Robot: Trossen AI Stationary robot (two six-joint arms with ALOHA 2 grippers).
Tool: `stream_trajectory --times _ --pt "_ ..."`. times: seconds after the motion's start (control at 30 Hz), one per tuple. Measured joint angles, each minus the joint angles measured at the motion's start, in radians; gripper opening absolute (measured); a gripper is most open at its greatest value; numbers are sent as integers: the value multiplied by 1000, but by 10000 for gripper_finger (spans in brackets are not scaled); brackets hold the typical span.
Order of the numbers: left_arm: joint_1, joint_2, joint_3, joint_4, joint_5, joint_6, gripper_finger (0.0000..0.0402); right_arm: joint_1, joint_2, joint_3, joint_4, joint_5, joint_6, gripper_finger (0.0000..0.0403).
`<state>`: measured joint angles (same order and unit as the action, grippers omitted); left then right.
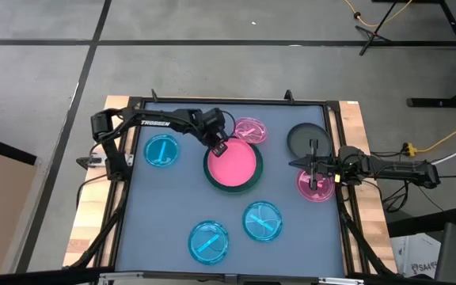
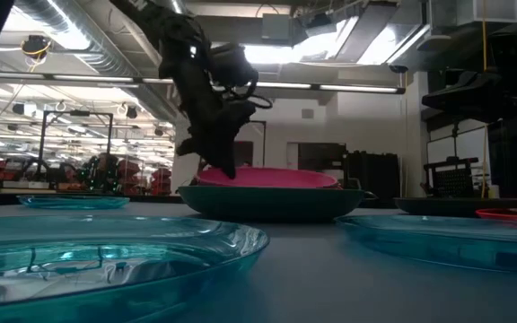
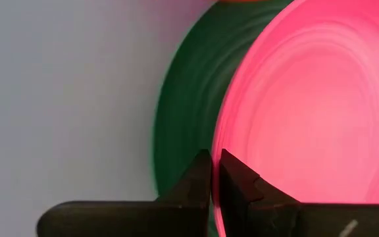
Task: Stack plastic plates
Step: Stack the pink plate on top of the green plate
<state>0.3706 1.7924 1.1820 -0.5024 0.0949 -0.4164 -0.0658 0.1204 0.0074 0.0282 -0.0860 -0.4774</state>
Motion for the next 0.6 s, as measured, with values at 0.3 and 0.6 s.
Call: stream_trajectory --times 0.3,0.6 --pt "9 21 -1 3 8 0 8 0 0 0 0 1 0 2" --pt "6 21 -1 4 -3 4 17 0 0 0 -3 30 0 2"
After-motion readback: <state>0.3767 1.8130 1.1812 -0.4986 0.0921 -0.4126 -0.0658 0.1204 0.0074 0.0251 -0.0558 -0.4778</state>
